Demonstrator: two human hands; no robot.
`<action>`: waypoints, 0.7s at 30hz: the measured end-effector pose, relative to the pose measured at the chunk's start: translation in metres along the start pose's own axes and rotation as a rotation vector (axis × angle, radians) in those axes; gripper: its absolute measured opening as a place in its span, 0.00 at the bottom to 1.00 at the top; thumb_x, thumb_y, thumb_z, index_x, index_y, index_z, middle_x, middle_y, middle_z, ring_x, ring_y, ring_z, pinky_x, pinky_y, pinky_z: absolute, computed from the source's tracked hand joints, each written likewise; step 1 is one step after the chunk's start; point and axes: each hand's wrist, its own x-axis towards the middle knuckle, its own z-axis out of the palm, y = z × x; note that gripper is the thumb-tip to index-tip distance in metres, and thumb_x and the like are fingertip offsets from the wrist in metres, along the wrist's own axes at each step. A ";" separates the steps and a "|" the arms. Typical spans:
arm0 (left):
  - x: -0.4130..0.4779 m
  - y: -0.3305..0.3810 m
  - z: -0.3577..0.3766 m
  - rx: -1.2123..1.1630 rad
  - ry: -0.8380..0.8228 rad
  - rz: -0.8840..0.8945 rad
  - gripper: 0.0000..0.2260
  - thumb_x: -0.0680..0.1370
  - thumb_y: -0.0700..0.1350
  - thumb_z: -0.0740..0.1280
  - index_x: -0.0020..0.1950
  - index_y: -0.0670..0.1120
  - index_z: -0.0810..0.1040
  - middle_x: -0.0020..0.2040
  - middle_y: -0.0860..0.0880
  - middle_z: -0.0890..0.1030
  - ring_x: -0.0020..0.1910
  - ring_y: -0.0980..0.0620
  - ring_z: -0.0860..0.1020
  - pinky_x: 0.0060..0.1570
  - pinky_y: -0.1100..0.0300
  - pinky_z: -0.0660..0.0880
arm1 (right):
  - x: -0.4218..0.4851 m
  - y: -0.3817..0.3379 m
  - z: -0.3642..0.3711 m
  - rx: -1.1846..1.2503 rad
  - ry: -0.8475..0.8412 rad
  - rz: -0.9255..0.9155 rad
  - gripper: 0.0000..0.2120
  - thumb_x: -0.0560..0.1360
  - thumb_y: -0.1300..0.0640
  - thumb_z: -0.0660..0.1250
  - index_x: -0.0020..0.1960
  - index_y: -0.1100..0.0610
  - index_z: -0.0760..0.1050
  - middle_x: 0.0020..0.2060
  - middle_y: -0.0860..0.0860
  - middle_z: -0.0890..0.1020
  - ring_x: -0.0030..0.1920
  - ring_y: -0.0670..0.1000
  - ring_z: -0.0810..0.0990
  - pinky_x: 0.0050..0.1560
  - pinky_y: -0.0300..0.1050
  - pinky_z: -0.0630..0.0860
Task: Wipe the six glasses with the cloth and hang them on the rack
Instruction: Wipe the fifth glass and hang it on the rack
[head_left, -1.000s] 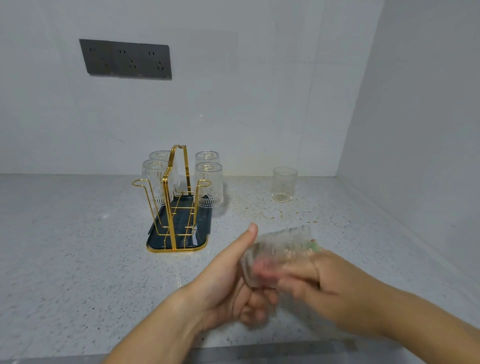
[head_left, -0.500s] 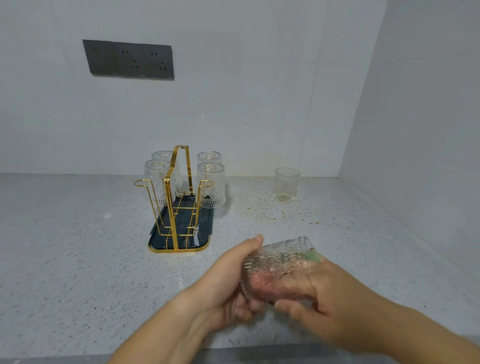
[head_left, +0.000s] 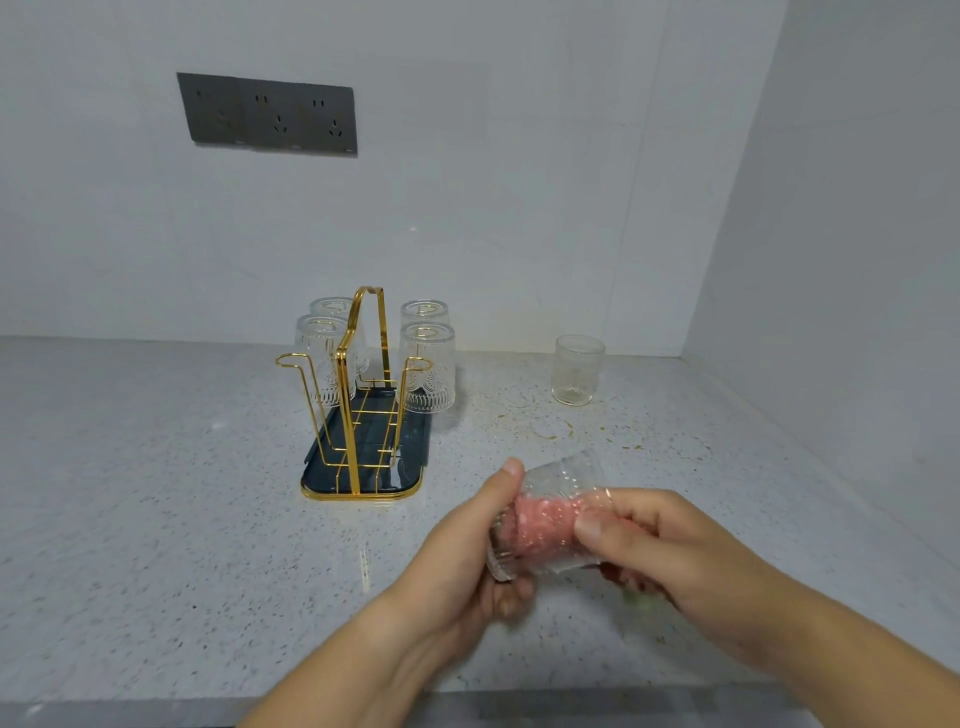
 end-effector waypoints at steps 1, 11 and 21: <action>0.001 0.002 -0.001 -0.016 0.021 0.018 0.22 0.76 0.65 0.66 0.44 0.45 0.82 0.30 0.47 0.78 0.21 0.53 0.72 0.20 0.64 0.66 | 0.001 0.003 -0.003 0.082 0.017 -0.004 0.20 0.72 0.36 0.70 0.53 0.50 0.86 0.40 0.54 0.82 0.40 0.53 0.78 0.42 0.38 0.75; 0.001 0.012 -0.008 -0.171 0.045 0.004 0.22 0.78 0.64 0.66 0.51 0.45 0.84 0.34 0.45 0.80 0.21 0.52 0.74 0.19 0.66 0.69 | 0.005 0.005 -0.017 0.275 -0.047 -0.071 0.15 0.80 0.57 0.67 0.65 0.59 0.81 0.59 0.57 0.86 0.61 0.53 0.84 0.62 0.40 0.78; -0.002 0.009 0.001 0.053 0.075 0.158 0.25 0.81 0.65 0.60 0.48 0.43 0.78 0.27 0.47 0.73 0.22 0.51 0.70 0.21 0.63 0.65 | 0.002 0.019 0.004 -0.152 0.159 -0.190 0.18 0.81 0.40 0.62 0.43 0.49 0.83 0.40 0.52 0.86 0.44 0.54 0.85 0.55 0.55 0.80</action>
